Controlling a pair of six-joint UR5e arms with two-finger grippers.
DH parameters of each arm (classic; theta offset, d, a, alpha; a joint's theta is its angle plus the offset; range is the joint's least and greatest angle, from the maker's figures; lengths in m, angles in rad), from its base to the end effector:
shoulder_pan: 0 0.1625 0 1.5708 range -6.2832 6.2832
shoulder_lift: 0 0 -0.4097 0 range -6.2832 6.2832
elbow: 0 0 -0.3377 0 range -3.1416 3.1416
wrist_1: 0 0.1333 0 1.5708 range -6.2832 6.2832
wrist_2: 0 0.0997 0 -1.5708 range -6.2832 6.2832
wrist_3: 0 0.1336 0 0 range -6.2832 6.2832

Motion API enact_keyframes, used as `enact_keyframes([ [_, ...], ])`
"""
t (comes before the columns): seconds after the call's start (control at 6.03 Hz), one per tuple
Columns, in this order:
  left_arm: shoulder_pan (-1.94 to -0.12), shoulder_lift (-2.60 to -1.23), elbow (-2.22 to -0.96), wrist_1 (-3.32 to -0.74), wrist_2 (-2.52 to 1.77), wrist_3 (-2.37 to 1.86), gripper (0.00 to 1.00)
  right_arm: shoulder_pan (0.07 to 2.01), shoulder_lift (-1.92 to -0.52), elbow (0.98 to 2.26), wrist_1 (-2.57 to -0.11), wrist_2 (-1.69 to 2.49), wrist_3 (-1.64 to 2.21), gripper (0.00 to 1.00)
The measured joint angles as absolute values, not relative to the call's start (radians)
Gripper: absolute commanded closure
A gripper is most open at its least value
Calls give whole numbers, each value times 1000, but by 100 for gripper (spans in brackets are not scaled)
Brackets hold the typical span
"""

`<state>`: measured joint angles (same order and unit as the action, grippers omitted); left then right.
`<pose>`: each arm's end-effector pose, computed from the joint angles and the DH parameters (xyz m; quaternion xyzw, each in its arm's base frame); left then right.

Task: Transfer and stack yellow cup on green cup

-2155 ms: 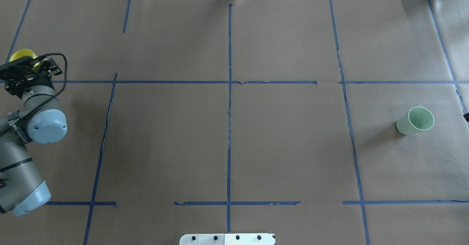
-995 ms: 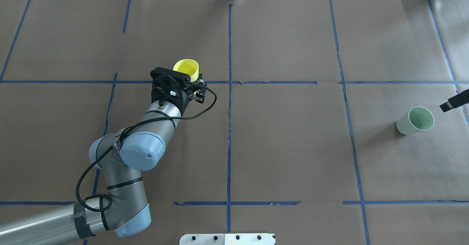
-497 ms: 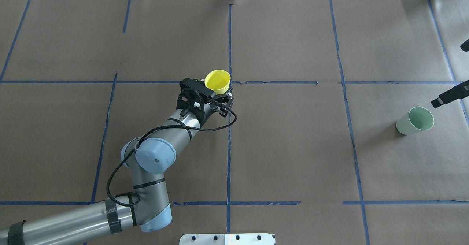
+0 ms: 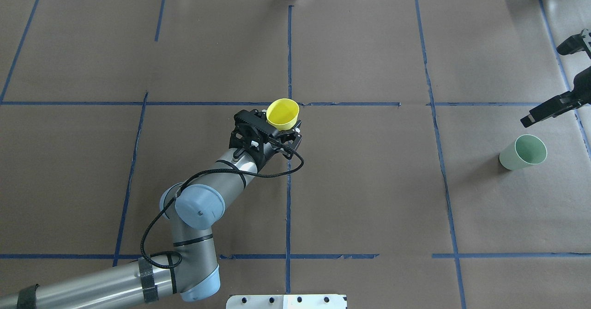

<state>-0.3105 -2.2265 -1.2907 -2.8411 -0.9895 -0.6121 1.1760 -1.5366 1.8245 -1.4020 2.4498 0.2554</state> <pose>0.5727 -0.4008 0.2556 0.5734 0.4501 0.0083 0.6845 -0.1507 -0.4408 0.5086 0.0617 -0.4582 -0.1575 0.8726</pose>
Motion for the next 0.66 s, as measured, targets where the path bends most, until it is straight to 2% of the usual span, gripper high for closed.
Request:
enact_keyframes([
  [0.66, -259, -2238, -1242, -2918, -954, -609, 72, 1058, -1365, 1822, -1404, 2437, 543, 0],
])
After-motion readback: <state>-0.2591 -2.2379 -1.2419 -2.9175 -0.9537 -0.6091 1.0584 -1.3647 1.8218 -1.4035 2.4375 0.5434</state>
